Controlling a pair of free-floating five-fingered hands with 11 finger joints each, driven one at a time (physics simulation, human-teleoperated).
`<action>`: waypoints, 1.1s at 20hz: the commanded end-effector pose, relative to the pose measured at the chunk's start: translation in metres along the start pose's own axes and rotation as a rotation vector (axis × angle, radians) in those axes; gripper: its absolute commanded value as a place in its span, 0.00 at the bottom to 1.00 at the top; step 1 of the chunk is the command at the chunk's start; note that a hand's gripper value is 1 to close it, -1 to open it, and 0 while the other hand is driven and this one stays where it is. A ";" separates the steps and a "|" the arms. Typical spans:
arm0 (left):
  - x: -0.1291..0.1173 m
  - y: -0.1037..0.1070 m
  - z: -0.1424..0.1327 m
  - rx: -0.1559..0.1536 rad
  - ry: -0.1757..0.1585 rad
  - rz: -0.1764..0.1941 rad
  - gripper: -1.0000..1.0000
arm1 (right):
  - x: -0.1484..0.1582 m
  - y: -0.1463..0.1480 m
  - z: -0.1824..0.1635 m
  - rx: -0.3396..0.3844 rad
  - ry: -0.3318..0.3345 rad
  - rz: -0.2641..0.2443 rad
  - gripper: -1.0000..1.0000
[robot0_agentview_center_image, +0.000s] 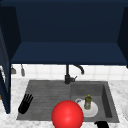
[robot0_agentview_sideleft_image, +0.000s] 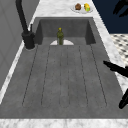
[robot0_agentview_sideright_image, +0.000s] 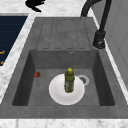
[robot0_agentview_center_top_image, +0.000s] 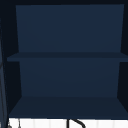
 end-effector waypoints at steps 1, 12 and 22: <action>-0.004 -0.003 -0.001 0.114 -0.031 0.086 0.00 | 0.000 0.000 0.000 0.000 0.000 0.000 0.50; -0.005 -0.005 -0.015 0.066 -0.073 0.170 0.00 | 0.000 0.000 0.000 0.000 0.000 0.000 0.50; -0.011 -0.004 -0.025 0.154 -0.134 0.272 0.00 | 0.000 0.000 0.000 0.000 0.000 0.000 0.50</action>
